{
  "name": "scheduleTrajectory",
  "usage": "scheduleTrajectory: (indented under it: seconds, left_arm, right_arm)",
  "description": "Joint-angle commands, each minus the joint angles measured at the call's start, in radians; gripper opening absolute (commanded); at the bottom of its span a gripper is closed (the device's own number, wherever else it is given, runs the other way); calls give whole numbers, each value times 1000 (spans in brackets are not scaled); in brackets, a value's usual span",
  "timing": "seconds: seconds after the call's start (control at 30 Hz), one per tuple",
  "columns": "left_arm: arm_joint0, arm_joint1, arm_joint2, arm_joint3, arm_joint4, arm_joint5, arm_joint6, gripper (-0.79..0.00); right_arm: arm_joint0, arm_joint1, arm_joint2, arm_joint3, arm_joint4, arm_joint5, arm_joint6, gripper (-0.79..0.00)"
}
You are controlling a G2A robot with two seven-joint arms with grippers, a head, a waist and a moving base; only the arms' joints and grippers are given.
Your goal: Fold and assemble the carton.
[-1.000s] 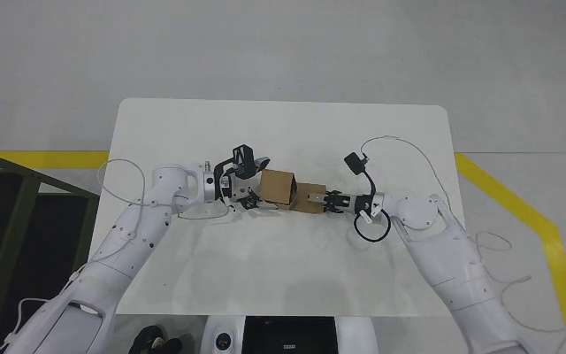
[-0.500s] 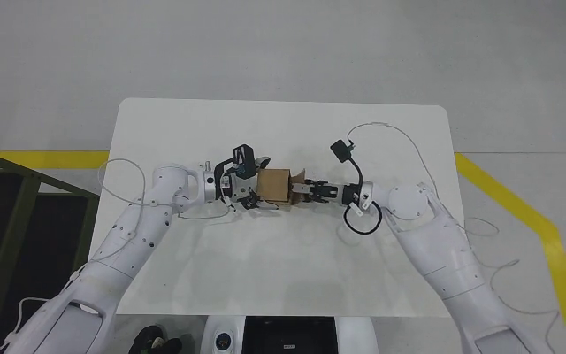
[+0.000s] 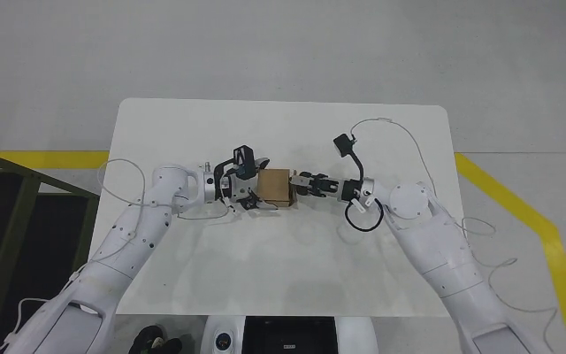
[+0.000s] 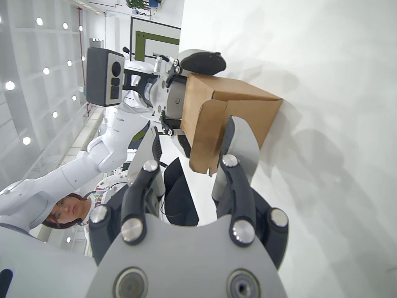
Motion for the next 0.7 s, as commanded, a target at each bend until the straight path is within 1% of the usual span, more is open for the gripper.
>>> scheduleTrajectory:
  seconds: [0.0,0.17,0.4,0.67]
  left_arm:
    - [1,0,1,-2,-1,0,0,0]
    - [1,1,2,-3,2,0,-1,0]
    - [1,2,-1,-2,5,0,-1,0]
    - [4,2,-3,-6,5,0,-2,0]
  right_arm:
    - [-4,-1,-1,7,14,-10,1,-437]
    - [-5,-3,-8,30,26,-15,2,-453]
    - [-1,-9,-18,52,52,-22,-4,-526]
    - [11,-16,-35,79,56,-24,-8,-566]
